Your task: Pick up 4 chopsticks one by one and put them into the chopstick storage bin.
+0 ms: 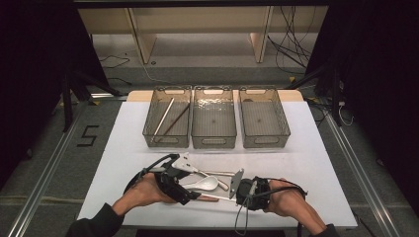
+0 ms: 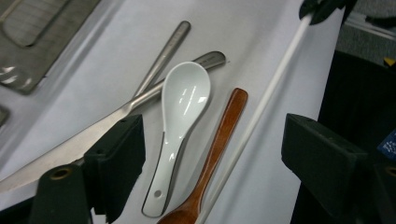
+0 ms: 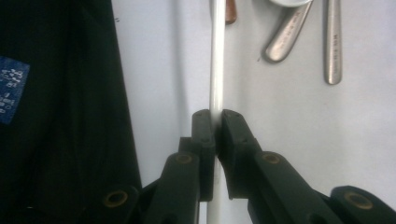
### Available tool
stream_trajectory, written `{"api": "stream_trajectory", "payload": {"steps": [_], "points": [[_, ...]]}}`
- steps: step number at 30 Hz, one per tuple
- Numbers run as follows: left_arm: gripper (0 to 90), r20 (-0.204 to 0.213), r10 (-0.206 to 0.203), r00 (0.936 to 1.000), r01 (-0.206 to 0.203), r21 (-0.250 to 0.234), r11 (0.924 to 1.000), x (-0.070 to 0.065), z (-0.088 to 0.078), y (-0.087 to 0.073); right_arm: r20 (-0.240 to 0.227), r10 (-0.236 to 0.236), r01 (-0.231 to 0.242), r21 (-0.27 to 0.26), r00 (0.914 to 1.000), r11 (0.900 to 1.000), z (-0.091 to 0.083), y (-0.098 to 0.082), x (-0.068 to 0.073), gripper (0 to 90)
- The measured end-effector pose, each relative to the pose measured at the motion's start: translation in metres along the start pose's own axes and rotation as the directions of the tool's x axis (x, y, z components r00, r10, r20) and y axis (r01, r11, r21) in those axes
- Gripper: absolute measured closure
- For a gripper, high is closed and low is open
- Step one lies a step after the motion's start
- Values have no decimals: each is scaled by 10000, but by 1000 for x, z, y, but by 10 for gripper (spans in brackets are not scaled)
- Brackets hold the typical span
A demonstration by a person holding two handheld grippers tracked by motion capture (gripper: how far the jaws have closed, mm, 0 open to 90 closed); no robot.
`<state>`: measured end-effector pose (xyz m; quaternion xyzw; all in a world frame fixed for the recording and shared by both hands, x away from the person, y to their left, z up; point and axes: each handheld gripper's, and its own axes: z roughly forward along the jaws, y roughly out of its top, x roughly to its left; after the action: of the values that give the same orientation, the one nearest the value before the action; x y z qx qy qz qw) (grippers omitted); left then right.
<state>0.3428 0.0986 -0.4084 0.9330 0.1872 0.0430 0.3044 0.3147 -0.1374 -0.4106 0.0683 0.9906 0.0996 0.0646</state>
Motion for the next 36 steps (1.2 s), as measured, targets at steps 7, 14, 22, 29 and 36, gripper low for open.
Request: {"api": "stream_trajectory", "payload": {"steps": [7,14,22,29,36], "points": [[272,233,562,9981,-575,598,9965,-4,11,8,229,-178,179,-25,9996,9998,-5,6,-2,851],[352,542,925,9942,-977,1020,9900,-7,17,11,409,-389,392,-68,9984,9992,-8,10,-2,851],[491,741,1346,9881,-1440,1404,9796,-10,22,13,352,-494,499,-134,9982,9987,-8,9,-2,850],[584,1058,1602,9814,-1748,1480,9734,-12,23,15,369,-545,554,-253,9978,9981,-8,10,0,850],[683,1358,1831,9737,-2040,1601,9658,-13,25,16,320,-676,683,-206,9972,9975,-8,11,1,850]]}}
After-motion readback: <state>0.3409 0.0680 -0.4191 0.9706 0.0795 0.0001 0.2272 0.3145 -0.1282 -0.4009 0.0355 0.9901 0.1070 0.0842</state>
